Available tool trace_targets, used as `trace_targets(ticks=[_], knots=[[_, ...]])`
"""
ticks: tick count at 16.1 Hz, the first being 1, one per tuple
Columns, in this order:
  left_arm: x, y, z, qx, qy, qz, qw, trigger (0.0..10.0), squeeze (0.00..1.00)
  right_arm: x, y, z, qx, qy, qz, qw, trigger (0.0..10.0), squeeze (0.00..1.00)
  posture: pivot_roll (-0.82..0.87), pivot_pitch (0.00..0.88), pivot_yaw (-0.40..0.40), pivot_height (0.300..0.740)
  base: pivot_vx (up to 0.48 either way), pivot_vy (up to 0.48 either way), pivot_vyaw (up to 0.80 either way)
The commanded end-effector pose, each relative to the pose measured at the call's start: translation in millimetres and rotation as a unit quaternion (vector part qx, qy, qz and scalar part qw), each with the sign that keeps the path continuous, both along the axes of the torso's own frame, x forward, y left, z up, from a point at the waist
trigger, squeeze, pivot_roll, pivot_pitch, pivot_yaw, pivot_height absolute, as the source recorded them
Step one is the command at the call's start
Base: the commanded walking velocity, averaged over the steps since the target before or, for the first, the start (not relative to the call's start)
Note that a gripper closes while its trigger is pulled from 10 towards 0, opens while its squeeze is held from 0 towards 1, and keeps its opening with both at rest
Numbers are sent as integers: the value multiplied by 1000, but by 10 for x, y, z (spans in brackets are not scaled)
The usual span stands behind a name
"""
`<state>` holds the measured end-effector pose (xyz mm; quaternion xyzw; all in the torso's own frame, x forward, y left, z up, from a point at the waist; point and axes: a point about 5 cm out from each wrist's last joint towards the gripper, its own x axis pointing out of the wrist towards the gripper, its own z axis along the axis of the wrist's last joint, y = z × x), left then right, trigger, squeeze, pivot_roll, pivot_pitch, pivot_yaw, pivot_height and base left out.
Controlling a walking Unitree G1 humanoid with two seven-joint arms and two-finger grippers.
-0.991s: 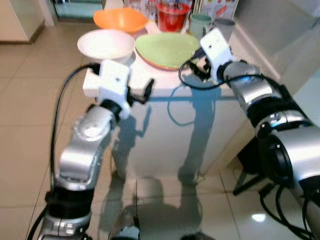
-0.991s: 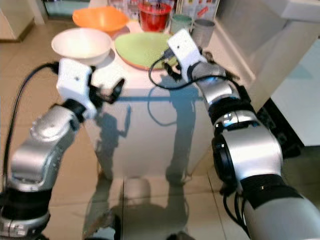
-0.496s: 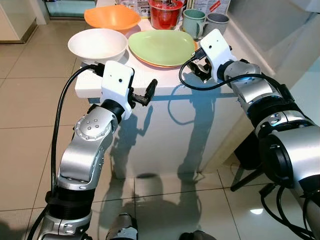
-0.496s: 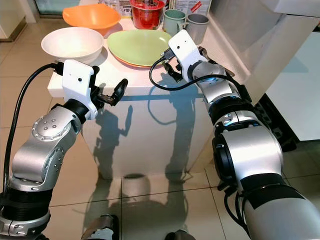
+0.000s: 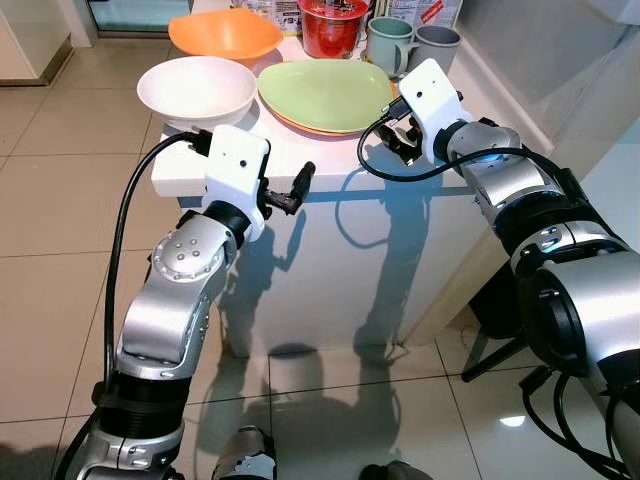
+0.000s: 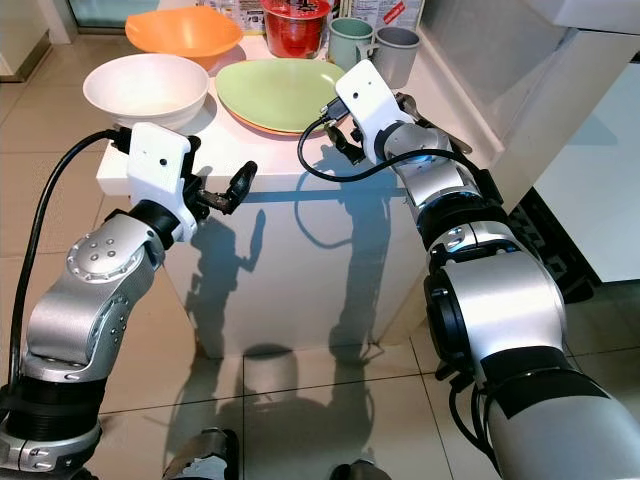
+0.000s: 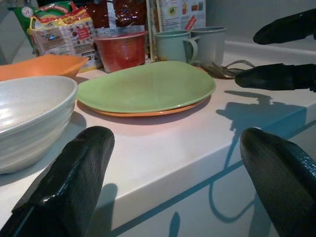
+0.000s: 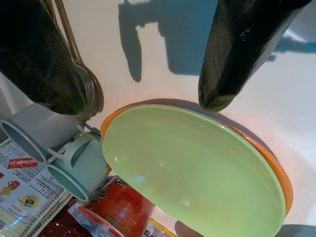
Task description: Setting the table
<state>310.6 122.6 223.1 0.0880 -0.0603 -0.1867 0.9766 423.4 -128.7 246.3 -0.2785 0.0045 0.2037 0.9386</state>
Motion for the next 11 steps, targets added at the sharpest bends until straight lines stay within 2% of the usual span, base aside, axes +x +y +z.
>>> trace_targets(ticks=[1,7,11], knots=[[7,-28,24,6,-5,-11,1000,10000,0,5,-31,40,-8,-9,-4,1000,10000,0,185,74,-52,740,0,0,0],[24,-23,-1,4,9,-7,1000,10000,0,1,-30,19,-34,-10,1,999,10000,0,183,76,-43,740,0,0,0],[35,-13,-8,-1,12,-6,1000,10000,0,-1,-31,9,-39,-10,2,999,10000,0,180,79,-41,740,464,0,0]])
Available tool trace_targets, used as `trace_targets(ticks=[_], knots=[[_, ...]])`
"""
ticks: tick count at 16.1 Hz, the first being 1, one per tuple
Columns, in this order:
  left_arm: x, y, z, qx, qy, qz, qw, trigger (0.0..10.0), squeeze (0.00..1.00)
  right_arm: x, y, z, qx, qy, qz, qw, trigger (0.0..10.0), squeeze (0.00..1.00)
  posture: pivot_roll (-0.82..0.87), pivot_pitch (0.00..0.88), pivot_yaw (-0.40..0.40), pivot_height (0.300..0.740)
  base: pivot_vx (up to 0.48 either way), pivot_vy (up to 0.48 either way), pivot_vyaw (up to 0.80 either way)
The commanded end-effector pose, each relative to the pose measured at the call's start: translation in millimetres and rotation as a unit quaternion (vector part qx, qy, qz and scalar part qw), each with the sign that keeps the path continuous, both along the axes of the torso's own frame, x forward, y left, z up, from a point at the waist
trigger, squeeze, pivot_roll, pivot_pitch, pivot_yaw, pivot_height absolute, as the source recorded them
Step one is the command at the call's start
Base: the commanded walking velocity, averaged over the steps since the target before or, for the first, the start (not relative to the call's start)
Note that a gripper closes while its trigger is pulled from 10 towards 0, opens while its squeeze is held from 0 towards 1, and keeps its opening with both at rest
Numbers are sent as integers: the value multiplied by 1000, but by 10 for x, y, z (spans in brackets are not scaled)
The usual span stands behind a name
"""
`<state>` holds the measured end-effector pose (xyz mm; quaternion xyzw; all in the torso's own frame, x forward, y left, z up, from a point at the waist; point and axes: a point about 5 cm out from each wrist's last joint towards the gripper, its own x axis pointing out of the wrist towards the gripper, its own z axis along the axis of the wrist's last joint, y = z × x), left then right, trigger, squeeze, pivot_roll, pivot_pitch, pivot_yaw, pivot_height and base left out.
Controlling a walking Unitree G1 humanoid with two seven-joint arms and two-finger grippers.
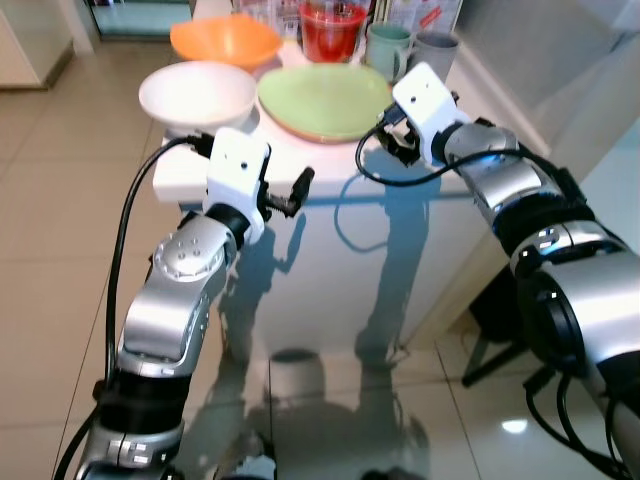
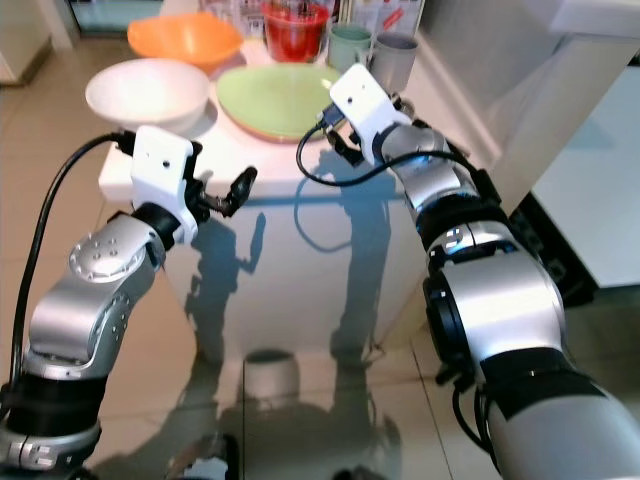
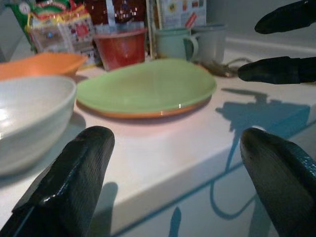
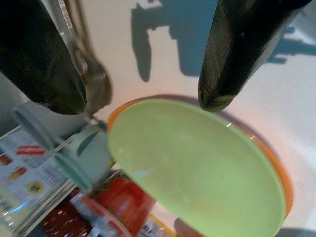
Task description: Setting the table
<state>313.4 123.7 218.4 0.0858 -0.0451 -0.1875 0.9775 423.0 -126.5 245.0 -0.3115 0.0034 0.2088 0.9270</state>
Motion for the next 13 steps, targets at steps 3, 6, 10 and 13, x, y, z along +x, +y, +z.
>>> trace_targets(ticks=[3,6,10,13], knots=[[6,-16,40,1,-4,-5,1000,10000,0,3,-52,16,-6,-3,-5,1000,10000,0,181,81,-41,740,480,0,0],[2,-17,40,2,-5,-7,1000,10000,0,1,-48,6,-6,-2,-4,1000,10000,0,181,83,-42,740,454,0,0],[-2,-23,49,1,-9,-6,1000,10000,0,1,-45,10,-11,-2,-1,1000,10000,0,180,85,-43,740,0,0,0],[-8,-31,50,0,-9,-7,1000,10000,0,0,-43,23,-29,-7,3,1000,10000,0,179,88,-42,740,0,0,0]])
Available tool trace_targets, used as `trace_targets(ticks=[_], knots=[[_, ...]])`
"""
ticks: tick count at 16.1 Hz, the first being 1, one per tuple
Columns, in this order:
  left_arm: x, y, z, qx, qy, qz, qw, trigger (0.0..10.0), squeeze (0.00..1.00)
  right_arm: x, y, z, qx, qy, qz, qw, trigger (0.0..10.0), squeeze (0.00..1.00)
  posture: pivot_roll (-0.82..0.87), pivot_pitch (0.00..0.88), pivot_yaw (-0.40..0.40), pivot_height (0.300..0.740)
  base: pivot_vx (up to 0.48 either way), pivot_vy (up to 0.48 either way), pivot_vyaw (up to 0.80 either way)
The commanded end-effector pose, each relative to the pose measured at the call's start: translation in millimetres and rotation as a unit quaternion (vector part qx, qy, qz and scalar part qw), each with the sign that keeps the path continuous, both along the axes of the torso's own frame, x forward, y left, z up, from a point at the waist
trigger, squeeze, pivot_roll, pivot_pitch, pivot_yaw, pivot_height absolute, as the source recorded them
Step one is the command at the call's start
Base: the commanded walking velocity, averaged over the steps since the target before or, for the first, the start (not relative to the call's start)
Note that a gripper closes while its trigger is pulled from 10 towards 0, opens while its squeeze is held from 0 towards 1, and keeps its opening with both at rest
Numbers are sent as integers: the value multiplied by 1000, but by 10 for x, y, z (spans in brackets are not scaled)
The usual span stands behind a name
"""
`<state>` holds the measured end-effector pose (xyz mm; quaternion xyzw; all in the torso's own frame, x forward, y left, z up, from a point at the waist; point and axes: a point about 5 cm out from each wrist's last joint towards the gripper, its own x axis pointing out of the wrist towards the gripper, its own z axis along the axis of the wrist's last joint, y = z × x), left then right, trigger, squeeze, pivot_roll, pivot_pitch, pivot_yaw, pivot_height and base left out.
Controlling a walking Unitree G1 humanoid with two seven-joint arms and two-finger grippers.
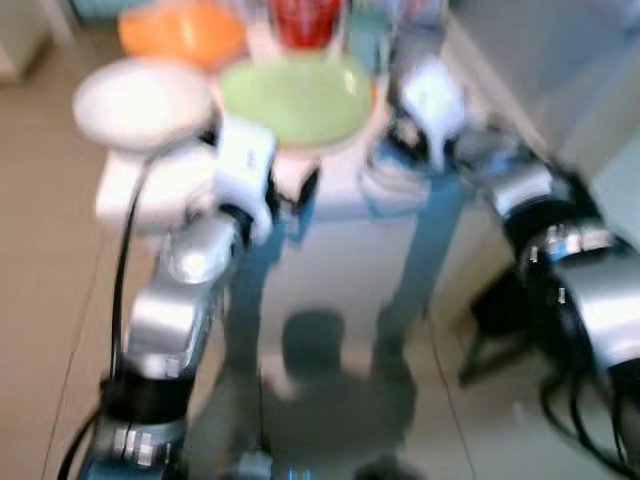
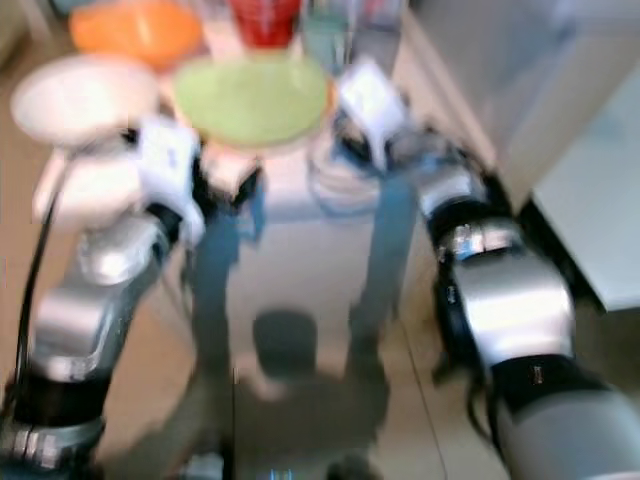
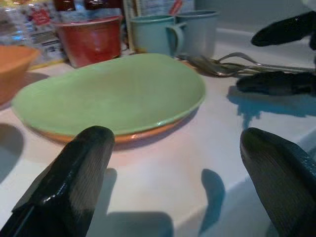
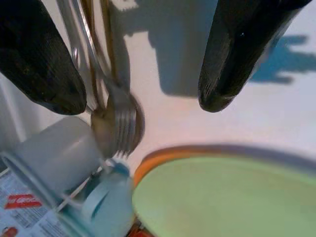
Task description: Setting the table
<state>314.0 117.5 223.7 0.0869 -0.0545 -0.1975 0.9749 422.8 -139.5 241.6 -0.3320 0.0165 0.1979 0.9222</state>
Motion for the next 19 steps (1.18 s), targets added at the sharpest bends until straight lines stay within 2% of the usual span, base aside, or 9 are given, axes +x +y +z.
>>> trace_targets(ticks=[1,7,14,19], knots=[[-14,31,-2,0,0,4,1000,10000,0,3,87,65,-16,-12,19,1000,10000,0,178,89,-41,740,0,0,0],[-13,15,8,1,-5,1,1000,10000,0,6,98,104,-29,-17,25,999,10000,0,176,90,-43,740,0,0,0],[-15,41,-30,4,3,7,1000,10000,0,-3,100,37,-27,-11,25,999,10000,0,181,77,-40,740,0,0,0],[-7,43,-27,-3,1,11,1000,10000,0,-3,96,35,-28,-10,25,999,10000,0,181,71,-43,740,480,0,0]])
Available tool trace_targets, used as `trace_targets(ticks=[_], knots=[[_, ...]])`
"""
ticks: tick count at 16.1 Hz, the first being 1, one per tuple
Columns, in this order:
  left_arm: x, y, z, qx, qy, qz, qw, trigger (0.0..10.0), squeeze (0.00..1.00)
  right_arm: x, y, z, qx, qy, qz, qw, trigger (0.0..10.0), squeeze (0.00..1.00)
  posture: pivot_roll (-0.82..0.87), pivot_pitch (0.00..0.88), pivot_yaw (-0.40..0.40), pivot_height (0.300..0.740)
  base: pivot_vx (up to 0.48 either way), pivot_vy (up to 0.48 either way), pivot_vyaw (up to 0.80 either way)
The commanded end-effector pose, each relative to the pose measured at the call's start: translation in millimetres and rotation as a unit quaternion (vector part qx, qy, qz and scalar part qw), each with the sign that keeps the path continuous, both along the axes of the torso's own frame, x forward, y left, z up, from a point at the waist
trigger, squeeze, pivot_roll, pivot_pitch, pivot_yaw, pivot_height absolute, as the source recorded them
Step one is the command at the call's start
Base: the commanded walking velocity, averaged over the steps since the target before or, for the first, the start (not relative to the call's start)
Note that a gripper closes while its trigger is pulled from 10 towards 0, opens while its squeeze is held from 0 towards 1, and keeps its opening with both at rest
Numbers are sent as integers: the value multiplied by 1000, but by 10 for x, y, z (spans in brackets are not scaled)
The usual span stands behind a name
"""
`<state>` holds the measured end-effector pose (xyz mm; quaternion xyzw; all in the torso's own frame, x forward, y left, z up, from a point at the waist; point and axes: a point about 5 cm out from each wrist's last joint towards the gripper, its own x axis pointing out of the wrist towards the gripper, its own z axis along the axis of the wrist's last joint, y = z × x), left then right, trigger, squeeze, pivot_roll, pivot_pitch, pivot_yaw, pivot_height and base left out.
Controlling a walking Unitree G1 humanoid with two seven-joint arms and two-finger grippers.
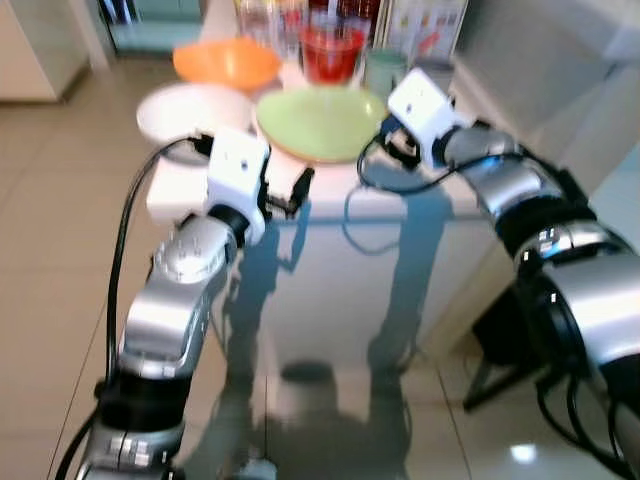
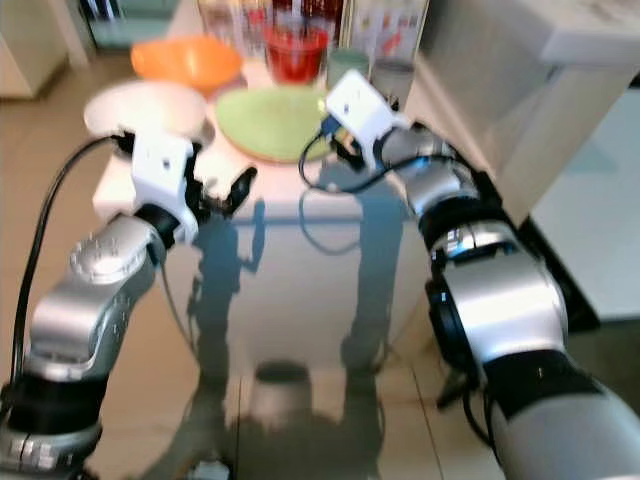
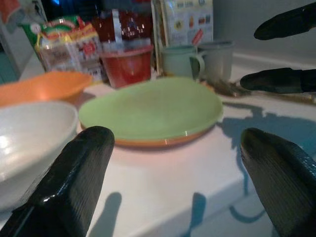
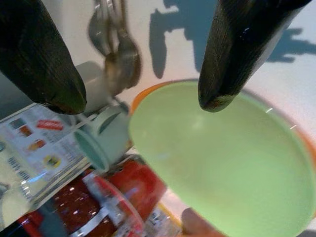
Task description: Setting the table
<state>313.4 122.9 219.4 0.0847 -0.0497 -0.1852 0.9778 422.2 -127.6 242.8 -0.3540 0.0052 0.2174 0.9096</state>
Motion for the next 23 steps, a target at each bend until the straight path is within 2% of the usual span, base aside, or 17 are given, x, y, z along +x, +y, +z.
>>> trace_targets(ticks=[1,5,9,13,18,21,23], knots=[[0,-12,12,0,-3,-2,1000,10000,0,2,-25,19,-6,-2,0,1000,10000,0,180,69,-42,740,480,0,0],[-8,-27,5,6,-1,-7,1000,10000,0,1,-28,13,-5,-1,0,1000,10000,0,180,72,-39,740,401,0,0],[-15,-35,3,6,-2,-8,1000,10000,0,-2,-29,-1,-6,1,1,1000,10000,0,177,79,-41,740,0,0,0],[-19,-37,16,4,-4,-9,1000,10000,0,-7,20,35,-64,-11,25,998,10000,0,178,81,-40,740,0,0,0],[-30,-20,27,4,-4,-8,1000,10000,0,-22,99,-26,-87,-2,45,995,10000,0,186,93,-38,740,0,0,0],[-32,-10,22,7,-2,-5,1000,10000,0,-27,117,-46,-77,1,48,996,10000,0,190,99,-34,740,0,0,0],[-8,34,-48,32,18,-4,999,10000,0,-28,114,-44,-69,0,47,997,10000,0,187,102,-26,740,0,0,0]])
